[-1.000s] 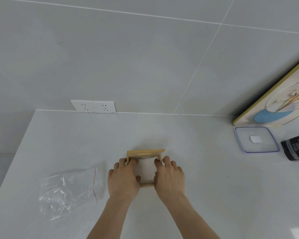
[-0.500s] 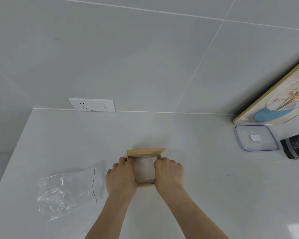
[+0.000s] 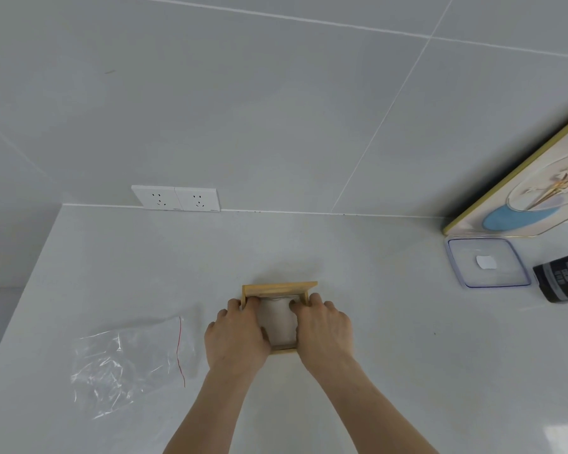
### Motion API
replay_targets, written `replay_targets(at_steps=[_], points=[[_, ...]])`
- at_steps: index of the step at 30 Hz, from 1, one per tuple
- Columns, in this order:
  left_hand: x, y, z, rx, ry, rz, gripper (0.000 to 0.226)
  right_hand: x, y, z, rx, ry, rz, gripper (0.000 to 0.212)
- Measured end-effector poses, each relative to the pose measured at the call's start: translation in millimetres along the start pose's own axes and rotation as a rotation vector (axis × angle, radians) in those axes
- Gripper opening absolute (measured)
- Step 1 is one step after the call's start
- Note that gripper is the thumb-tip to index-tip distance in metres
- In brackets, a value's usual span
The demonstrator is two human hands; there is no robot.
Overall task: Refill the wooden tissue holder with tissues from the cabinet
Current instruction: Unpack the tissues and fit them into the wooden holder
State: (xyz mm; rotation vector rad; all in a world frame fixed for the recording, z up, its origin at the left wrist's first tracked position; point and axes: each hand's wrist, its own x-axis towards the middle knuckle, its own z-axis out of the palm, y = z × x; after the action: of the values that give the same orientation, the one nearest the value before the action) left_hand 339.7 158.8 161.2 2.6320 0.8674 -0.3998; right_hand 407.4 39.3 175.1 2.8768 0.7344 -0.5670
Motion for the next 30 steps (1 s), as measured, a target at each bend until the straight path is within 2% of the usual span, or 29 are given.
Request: replay_targets(at_steps=[7, 18, 23, 30], points=[[3.7, 3.2, 0.3, 0.02, -0.063, 0.009, 0.054, 3.3, 2.9, 3.6, -0.021, -0.027, 0.004, 0.031], [7.6, -2.1, 0.1, 0.008, -0.061, 0.027, 0.053, 2.4, 3.7, 0.7, -0.016, -0.044, -0.001, 0.03], [3.6, -4.7, -0.5, -0.049, -0.014, 0.015, 0.036, 0.9, 5.9, 4.4, -0.003, -0.01, 0.011, 0.021], [0.1, -5.1, 3.0, -0.011, -0.019, -0.014, 0.02, -4.4, 3.7, 8.8, 0.024, -0.03, 0.044, 0.023]])
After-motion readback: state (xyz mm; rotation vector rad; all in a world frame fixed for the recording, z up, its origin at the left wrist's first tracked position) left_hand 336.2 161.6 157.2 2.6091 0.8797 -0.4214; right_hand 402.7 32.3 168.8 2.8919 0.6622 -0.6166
